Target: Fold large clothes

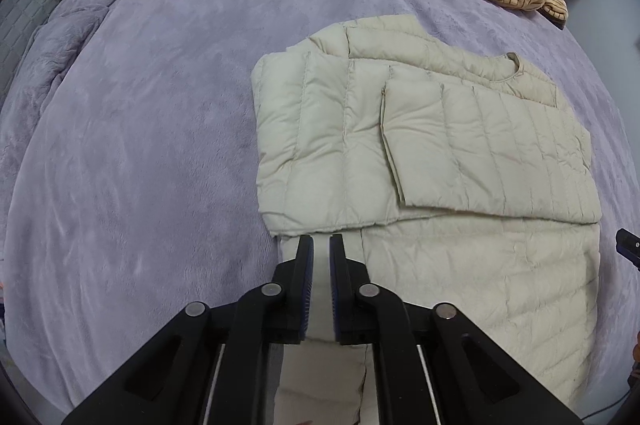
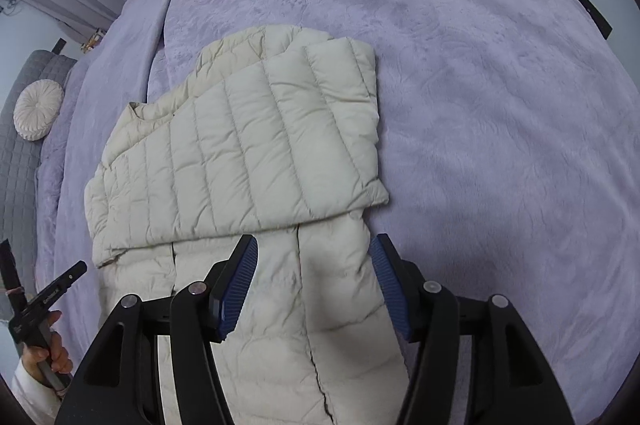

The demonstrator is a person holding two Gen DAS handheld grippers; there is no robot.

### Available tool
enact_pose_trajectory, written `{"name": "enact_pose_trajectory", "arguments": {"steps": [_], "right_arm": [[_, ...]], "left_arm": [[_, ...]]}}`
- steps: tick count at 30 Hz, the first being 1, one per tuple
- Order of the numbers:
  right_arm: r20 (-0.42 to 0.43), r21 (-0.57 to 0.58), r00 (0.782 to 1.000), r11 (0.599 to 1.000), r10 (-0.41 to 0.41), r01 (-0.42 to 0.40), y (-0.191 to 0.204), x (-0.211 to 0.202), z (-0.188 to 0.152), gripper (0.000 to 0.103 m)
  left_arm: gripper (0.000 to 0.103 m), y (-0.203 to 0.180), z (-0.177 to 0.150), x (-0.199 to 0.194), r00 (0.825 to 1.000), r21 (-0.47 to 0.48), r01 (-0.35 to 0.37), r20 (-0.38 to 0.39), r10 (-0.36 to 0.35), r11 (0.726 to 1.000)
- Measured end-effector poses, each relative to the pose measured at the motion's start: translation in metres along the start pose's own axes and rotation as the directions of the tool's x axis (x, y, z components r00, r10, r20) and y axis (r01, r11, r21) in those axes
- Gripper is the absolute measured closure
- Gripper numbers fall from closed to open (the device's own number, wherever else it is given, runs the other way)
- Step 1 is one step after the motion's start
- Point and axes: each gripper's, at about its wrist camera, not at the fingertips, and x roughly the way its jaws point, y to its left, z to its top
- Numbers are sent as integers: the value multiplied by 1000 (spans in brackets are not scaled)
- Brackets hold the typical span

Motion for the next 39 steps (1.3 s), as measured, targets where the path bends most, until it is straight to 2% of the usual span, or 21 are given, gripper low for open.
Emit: {"name": "enact_pose_trajectory", "arguments": {"steps": [1, 2, 4, 9, 12, 14, 19, 20, 22, 25, 28, 31, 34, 39], "right_arm": [[-3, 2, 1000, 1000, -3, 3, 1, -3, -5, 40], [-4, 4, 1000, 1000, -2, 2, 2, -6, -9, 38], [-6, 8, 1000, 1000, 2, -2, 3, -12, -16, 32], [-15, 19, 1000, 1000, 8, -8, 6, -23, -34, 24], [-22, 33, 1000, 999, 16, -15, 6, -29, -43, 22], [-27, 38, 999, 999, 22, -21, 6, -32, -51, 17], [-48, 43, 997, 998, 54, -52, 0, -39, -68, 14], [-53, 48, 997, 997, 61, -58, -3, -40, -71, 5], [-76, 60, 993, 995, 86, -82, -7, -40, -78, 0], [-143, 64, 982, 991, 122, -114, -11, -38, -89, 0], [-179, 45, 979, 995, 96, -89, -17, -38, -99, 0], [-209, 78, 973, 993, 102, -88, -34, -34, -107, 0], [-235, 103, 970, 994, 70, -47, -53, -29, -117, 0], [-260, 177, 963, 984, 64, -18, -82, -24, -135, 0]], "left_arm": [[10, 1, -4, -2, 1000, -4, -9, -6, 9, 1000], [1, 3, -8, -7, 999, -14, -41, 8, 41, 999], [1, 3, -16, -13, 999, 2, -49, 18, 49, 999], [1, 6, -29, -22, 999, 7, -54, 8, 54, 999], [1, 6, -36, -27, 998, 24, -68, -4, 68, 997], [1, 9, -40, -30, 998, 27, -65, -16, 65, 998], [1, 17, -56, -31, 997, 20, -59, -50, 60, 998], [1, 19, -60, -30, 997, 27, -59, -58, 60, 998], [1, 21, -68, -28, 995, 50, -54, -77, 58, 997], [1, 24, -81, -23, 993, 90, -22, -110, 32, 996], [1, 31, -95, -18, 987, 99, 50, -158, -34, 994], [1, 38, -109, -11, 970, 101, 121, -224, -96, 987], [1, 42, -124, -3, 951, 99, 165, -278, -132, 981], [1, 39, -140, 2, 937, 125, 195, -318, -147, 973]]}}
